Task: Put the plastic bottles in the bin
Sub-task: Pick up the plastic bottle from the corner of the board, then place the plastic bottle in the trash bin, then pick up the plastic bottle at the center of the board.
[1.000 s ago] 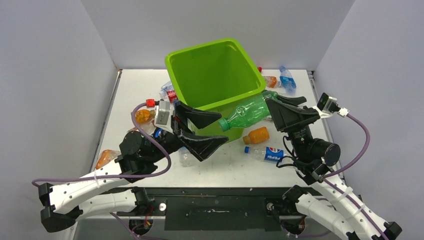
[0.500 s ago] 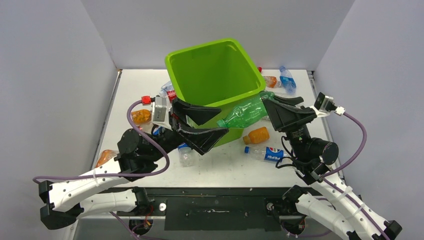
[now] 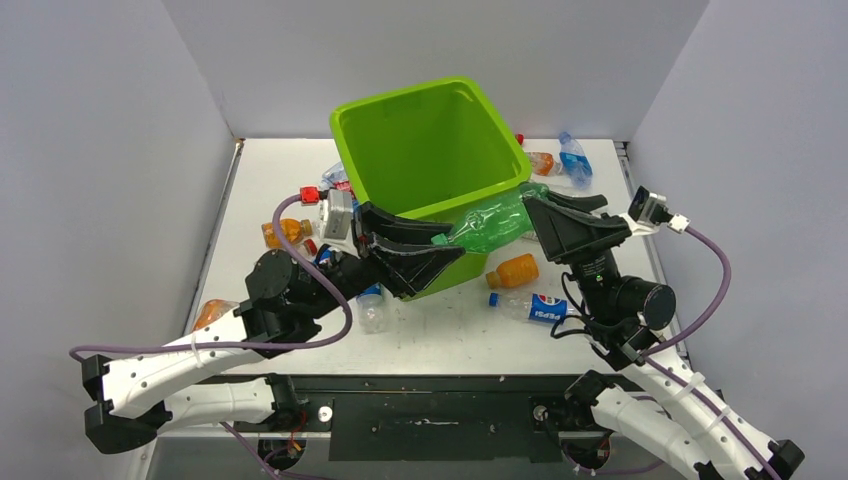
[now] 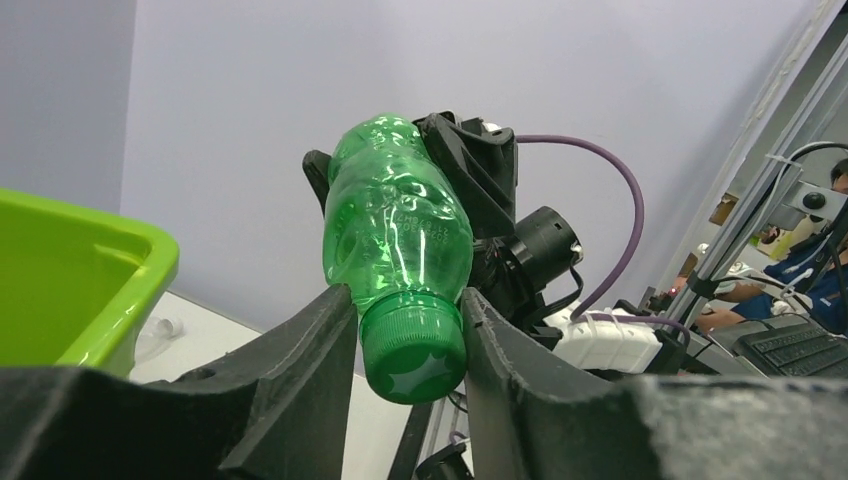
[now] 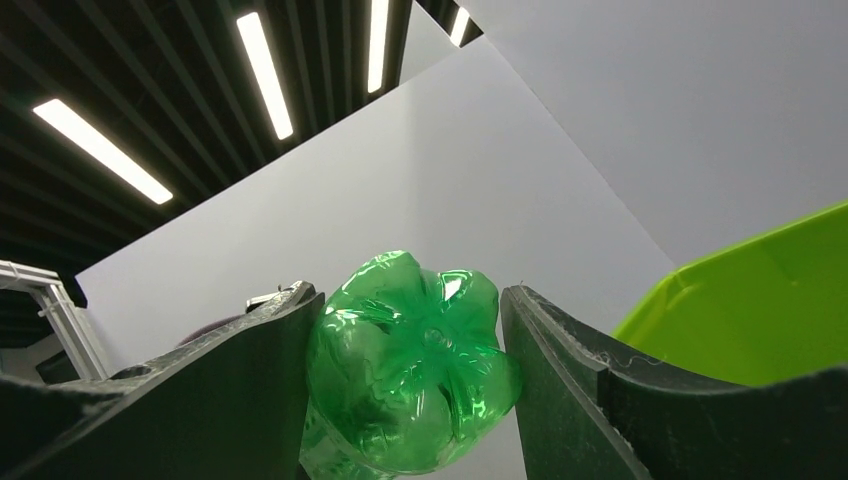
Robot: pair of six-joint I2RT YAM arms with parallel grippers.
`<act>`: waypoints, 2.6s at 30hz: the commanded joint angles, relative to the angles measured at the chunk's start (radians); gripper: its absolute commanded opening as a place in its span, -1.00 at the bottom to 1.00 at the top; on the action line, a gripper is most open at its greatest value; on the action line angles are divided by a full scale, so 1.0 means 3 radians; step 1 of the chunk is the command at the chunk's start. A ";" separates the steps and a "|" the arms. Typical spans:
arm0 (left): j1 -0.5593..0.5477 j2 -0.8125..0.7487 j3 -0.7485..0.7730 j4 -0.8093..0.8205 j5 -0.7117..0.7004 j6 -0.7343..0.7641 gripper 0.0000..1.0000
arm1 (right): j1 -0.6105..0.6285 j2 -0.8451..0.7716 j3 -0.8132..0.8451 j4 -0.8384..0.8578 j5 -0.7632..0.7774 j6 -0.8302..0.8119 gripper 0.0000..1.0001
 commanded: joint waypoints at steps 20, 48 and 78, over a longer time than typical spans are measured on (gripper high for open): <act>0.0097 0.0210 0.1740 -0.2187 -0.2304 0.1378 -1.00 | 0.0038 -0.0338 0.1847 -0.3882 0.1603 -0.1433 0.79; 0.1094 0.2356 0.3902 -0.3693 -0.1231 0.1394 0.92 | 0.0055 -0.0746 0.0615 -0.5220 0.2988 -0.0787 0.79; 0.1022 -0.2346 -0.1267 -0.1111 -0.2991 0.1337 0.92 | -0.1503 0.0643 0.0388 -0.3559 0.1686 0.0042 0.79</act>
